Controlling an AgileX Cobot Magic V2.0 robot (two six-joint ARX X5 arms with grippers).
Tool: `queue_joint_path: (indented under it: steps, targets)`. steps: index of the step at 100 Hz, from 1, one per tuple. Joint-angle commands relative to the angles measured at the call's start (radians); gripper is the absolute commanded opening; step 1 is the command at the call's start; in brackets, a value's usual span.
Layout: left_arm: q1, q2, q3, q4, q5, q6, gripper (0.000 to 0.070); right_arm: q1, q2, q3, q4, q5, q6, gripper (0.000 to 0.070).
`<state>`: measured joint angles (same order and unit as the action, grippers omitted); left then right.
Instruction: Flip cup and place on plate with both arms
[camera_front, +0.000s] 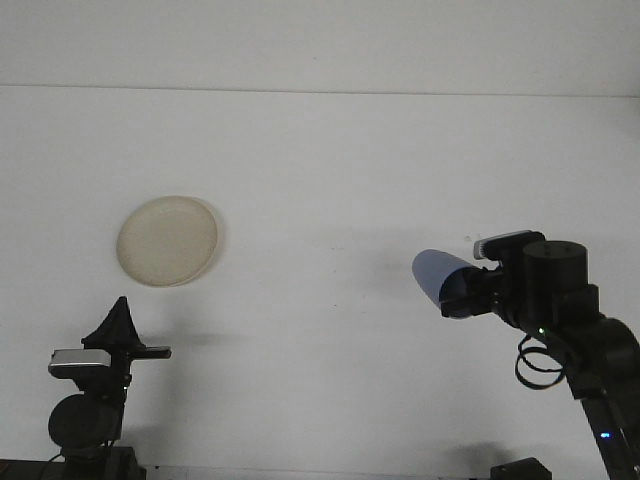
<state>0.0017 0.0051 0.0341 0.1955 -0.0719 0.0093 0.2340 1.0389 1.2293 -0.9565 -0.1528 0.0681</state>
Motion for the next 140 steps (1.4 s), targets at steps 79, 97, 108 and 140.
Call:
queue_joint_path:
  steps: [79,97,108,140]
  targets:
    - [0.001,-0.002,-0.020,0.015,0.005,0.000,0.0011,0.442,0.711,0.415,-0.338,0.082,-0.034,0.0001]
    - [0.001,-0.002,-0.020,0.015,0.005,0.000,0.0011,0.481,0.775,0.415,-0.336,0.083,-0.035,0.0001]
    - [0.001,-0.002,-0.020,0.015,0.005,0.000,0.0011,0.495,0.798,0.415,-0.327,0.083,-0.036,0.0001]
    - [0.001,-0.002,-0.020,0.015,0.005,0.000,0.0011,0.502,0.847,0.414,-0.320,0.109,-0.039,0.0001]
